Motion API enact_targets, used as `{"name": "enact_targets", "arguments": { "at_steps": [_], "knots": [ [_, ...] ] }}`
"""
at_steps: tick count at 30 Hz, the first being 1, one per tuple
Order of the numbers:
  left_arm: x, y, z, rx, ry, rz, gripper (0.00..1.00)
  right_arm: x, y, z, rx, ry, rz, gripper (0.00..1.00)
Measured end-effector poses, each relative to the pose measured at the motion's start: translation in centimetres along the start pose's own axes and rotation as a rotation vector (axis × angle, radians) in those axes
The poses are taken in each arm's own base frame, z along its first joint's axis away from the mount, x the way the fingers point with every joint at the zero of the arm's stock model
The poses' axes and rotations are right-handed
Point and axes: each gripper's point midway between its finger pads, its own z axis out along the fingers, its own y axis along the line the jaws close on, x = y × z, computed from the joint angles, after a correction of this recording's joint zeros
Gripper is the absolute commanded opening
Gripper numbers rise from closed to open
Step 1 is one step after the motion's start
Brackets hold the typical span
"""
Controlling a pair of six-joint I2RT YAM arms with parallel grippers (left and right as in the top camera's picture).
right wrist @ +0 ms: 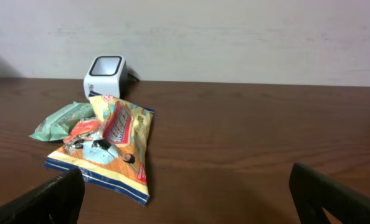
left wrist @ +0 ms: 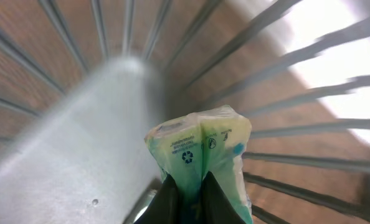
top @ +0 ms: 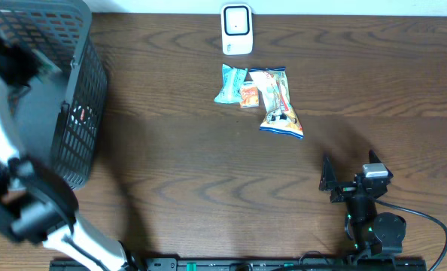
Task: Scan the item barcode
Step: 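Carry the tissue pack out and drop it left of the wipes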
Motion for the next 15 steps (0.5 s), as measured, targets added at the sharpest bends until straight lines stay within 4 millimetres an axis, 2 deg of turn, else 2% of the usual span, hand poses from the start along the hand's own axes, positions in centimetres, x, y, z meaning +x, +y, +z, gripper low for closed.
{"name": "enact_targets", "arguments": {
  "at_steps": [4,7,10,13,15],
  "knots": [
    [-2.3,-3.0,-7.5,0.058,-0.157,0.0,0.08,0.0,0.0,0.0,0.0,0.0,0.0,0.99],
    [-2.7,-4.9,-11.3,0.11,-0.223,-0.037,0.08,0.0,0.0,0.0,0.0,0.0,0.0,0.99],
    [-2.1,-7.2,-12.9,0.189,-0.223,-0.063,0.08,0.0,0.0,0.0,0.0,0.0,0.0,0.99],
    [-0.5,-10.8,-12.6,0.286,-0.165,-0.043,0.07,0.0,0.0,0.0,0.0,0.0,0.0,0.99],
    [1.3,-13.9,-11.9,0.347,-0.109,-0.004,0.08,0.0,0.0,0.0,0.0,0.0,0.0,0.99]
  ]
}}
